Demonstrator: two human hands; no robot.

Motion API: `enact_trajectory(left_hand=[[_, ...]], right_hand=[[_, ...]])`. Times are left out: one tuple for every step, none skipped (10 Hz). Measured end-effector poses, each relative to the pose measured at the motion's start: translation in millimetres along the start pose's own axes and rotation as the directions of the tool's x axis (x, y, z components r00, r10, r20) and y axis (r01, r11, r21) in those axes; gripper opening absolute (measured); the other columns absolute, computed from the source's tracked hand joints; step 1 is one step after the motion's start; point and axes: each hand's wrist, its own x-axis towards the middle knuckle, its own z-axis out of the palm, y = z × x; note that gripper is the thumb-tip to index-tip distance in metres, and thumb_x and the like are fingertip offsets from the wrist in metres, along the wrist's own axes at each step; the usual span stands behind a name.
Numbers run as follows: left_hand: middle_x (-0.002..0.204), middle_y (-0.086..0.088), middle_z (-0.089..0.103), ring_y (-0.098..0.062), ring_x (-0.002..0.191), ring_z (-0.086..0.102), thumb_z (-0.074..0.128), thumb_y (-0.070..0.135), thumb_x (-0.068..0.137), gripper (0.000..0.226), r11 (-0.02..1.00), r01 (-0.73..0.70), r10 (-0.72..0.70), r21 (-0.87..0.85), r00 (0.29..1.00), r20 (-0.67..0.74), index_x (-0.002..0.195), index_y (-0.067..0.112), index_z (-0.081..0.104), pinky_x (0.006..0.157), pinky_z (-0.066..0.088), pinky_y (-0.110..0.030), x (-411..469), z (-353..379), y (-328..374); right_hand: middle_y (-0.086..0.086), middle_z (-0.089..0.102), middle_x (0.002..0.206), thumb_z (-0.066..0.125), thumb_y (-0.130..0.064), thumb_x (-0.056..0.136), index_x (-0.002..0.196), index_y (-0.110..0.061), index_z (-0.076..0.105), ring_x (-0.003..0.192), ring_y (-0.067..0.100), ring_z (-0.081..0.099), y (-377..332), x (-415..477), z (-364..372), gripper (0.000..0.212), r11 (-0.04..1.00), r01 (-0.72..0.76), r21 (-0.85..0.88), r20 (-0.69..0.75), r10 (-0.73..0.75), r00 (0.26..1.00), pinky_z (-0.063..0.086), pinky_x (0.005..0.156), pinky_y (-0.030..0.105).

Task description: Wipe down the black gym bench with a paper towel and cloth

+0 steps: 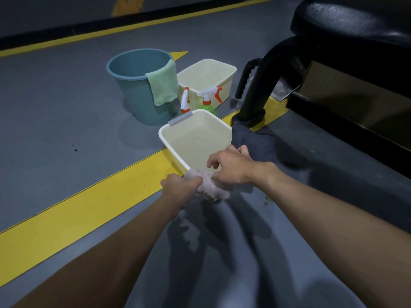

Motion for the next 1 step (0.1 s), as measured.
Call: enact_trajectory(left_hand=[[0.131,-0.016,0.042,-0.034,0.096,0.049,0.055,0.047,0.088,0.062,0.998,0.033,-0.043,-0.054,0.980,-0.196,0.129,0.003,0.042,0.078,0.049,-0.042,6.5,-3.3,7.6]], right_hand=[[-0.008,0.057,0.111,0.057,-0.031,0.083,0.113,-0.039,0.059,0.110,0.022,0.037,-5.2,3.6,-6.7,0.032,0.999,0.012,0.030,-0.051,-0.010,0.999,0.029,0.092,0.040]])
